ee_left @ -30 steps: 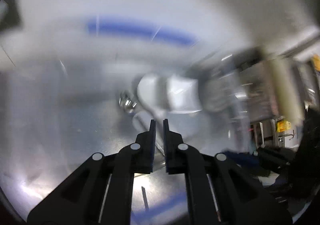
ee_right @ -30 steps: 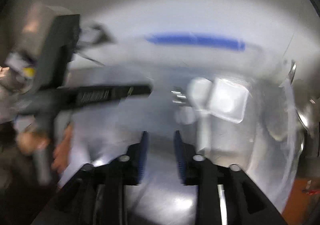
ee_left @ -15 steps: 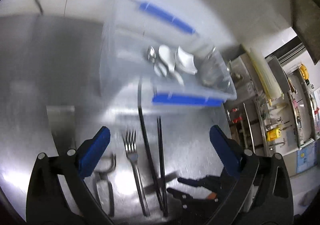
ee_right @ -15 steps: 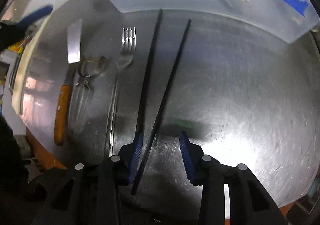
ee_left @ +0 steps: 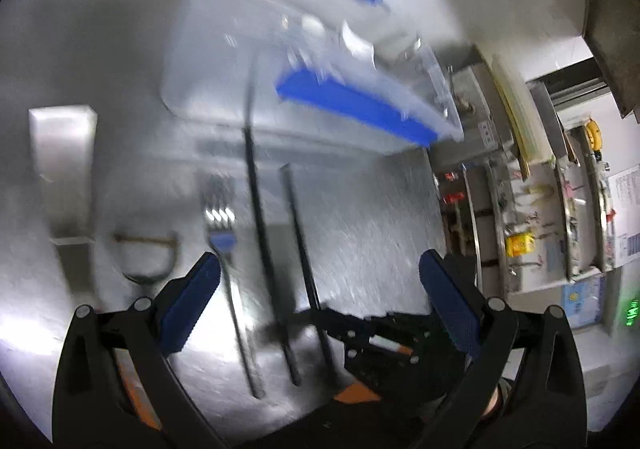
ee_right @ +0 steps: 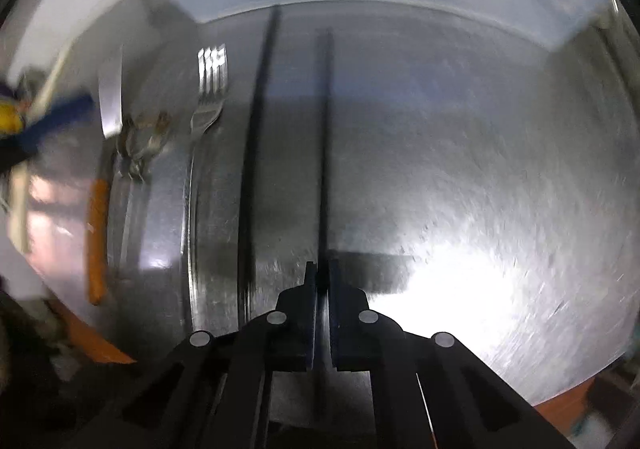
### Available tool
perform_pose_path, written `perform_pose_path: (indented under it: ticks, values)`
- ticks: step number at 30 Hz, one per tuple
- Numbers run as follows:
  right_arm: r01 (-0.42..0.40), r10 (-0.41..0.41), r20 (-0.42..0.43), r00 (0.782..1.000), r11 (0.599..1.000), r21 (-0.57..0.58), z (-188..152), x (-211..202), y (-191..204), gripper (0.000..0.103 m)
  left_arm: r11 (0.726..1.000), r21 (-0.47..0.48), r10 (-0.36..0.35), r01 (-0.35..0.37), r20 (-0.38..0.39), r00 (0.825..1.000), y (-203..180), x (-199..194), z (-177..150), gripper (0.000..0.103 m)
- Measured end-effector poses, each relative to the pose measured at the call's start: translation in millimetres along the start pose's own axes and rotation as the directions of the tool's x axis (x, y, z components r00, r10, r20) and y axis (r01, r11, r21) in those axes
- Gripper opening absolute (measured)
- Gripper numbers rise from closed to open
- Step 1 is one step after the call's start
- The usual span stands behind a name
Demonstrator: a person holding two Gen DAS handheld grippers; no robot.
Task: Organize utensils
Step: 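Close both grippers on a black chopstick lying on the counter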
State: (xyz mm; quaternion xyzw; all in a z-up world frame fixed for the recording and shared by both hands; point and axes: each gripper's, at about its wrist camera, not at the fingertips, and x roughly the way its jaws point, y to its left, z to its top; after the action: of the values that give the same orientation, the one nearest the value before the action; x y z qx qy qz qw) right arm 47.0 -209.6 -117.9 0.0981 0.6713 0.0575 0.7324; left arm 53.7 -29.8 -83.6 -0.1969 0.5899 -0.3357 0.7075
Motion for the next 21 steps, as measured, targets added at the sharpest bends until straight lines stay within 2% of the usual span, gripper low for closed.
perform_pose_path:
  ticks: [1,3,5,7,9,10,11,12,13,14,15,17,19,21]
  values:
    - [-0.066,0.066,-0.012,0.998,0.997,0.039,-1,-4,-9,0.006,1.000,-0.012,-0.021,0.021,-0.031,0.999,-1,10,-1,0.095]
    - [-0.128,0.129,-0.008,0.992,0.989,0.080,-4,-12,-21,0.006,0.996,-0.053,-0.078,0.073,-0.106,0.991,-1,32,-5,0.095]
    - [-0.207,0.208,0.007,0.978,0.971,0.122,-8,-23,-38,0.006,0.985,-0.116,-0.150,0.130,-0.185,0.971,0,57,-12,0.095]
    - [-0.265,0.266,0.016,0.964,0.953,0.143,-12,-34,-49,0.006,0.976,-0.162,-0.179,0.143,-0.235,0.955,0,78,-19,0.095]
    - [-0.307,0.307,0.027,0.951,0.940,0.146,-14,-49,-49,0.006,0.974,-0.181,-0.181,0.135,-0.262,0.948,-2,92,-23,0.095]
    - [-0.331,0.330,0.031,0.944,0.934,0.137,-16,-54,-53,0.006,0.973,-0.184,-0.184,0.136,-0.274,0.944,-6,98,-26,0.091]
    - [-0.342,0.340,0.035,0.940,0.930,0.132,-17,-59,-54,0.006,0.973,-0.184,-0.188,0.140,-0.276,0.942,-9,101,-27,0.079]
    - [-0.348,0.346,0.040,0.937,0.929,0.126,-19,-65,-53,0.006,0.973,-0.184,-0.190,0.142,-0.275,0.943,-12,103,-28,0.073]
    - [-0.354,0.351,0.046,0.935,0.928,0.114,-21,-73,-58,0.006,0.972,-0.187,-0.191,0.143,-0.271,0.943,-14,103,-29,0.058]
    - [-0.361,0.357,0.053,0.933,0.926,0.109,-21,-83,-68,0.006,0.971,-0.191,-0.194,0.146,-0.265,0.945,-16,104,-29,0.035]
    - [-0.365,0.361,0.057,0.931,0.925,0.103,-24,-89,-67,0.006,0.970,-0.194,-0.196,0.147,-0.261,0.945,-17,105,-29,0.025]
    - [-0.375,0.370,0.070,0.926,0.923,0.087,-26,-94,-71,0.006,0.966,-0.205,-0.206,0.157,-0.249,0.946,-22,105,-29,0.012]
    - [-0.383,0.378,0.080,0.922,0.921,0.067,-29,-103,-75,0.006,0.964,-0.206,-0.216,0.169,-0.235,0.948,-29,102,-27,0.006]
    - [-0.383,0.378,0.090,0.922,0.923,0.048,-29,-110,-77,0.006,0.960,-0.208,-0.233,0.189,-0.211,0.949,-35,95,-23,0.005]
